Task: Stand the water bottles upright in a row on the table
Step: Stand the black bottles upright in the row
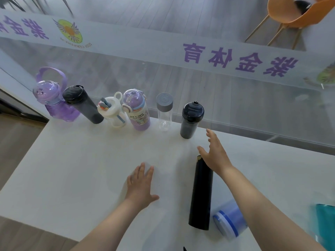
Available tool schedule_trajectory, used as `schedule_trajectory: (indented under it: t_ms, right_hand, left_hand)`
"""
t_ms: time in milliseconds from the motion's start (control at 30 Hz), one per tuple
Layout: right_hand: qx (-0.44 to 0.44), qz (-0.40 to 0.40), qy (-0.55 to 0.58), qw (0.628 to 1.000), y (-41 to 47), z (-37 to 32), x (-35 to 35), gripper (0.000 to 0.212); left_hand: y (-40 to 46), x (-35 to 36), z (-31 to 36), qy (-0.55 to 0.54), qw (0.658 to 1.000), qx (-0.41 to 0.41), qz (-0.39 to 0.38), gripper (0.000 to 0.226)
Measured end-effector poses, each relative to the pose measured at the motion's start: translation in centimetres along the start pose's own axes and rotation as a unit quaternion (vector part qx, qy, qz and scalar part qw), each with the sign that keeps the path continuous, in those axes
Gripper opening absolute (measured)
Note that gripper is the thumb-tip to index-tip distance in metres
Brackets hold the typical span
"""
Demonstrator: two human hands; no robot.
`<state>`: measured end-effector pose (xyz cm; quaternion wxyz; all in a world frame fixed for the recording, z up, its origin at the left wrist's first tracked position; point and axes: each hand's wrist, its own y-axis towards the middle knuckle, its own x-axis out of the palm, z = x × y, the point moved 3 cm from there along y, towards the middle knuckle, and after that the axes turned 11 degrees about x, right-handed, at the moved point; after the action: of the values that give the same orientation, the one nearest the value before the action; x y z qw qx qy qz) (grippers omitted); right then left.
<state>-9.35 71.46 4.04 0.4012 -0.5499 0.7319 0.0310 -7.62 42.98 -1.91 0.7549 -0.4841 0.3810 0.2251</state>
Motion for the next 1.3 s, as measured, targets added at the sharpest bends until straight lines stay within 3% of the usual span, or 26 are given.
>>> schedule_trajectory:
  t_ms: [133,300,567,700,900,1133,1300]
  right_hand:
    - [-0.056,0.004,-0.053,0.997,-4.6,1.5,-0.8,0.055]
    - [-0.075,-0.03,-0.114,0.99,-10.1,4.3,0.2,0.052]
    - [0.008,-0.078,-0.173,0.982,-14.9,6.8,2.6,0.075]
    - [0.064,-0.094,-0.098,0.989,-16.2,7.4,3.3,0.071]
    - [0.122,-0.11,0.017,0.986,-17.0,7.7,4.3,0.079]
    - [0.152,-0.078,0.066,0.983,-17.2,8.0,4.1,0.088]
    - [0.159,-0.076,0.159,0.971,-17.5,7.7,3.0,0.071]
  left_hand:
    - [-0.6,0.3,0.5,0.015,0.999,0.033,0.02,0.092]
    - [-1.8,1.2,1.9,0.002,0.998,0.066,0.022,0.082]
    - [-4.1,2.6,6.3,-0.123,0.967,0.22,0.014,0.065]
    - [-5.4,2.9,9.3,-0.234,0.944,0.23,-0.044,0.067]
    - [-6.2,3.7,11.6,-0.428,0.879,0.183,-0.108,0.077]
    - [-6.6,2.9,12.6,-0.428,0.882,0.179,-0.08,0.082]
    - [-7.2,1.8,12.2,-0.429,0.882,0.19,-0.039,0.075]
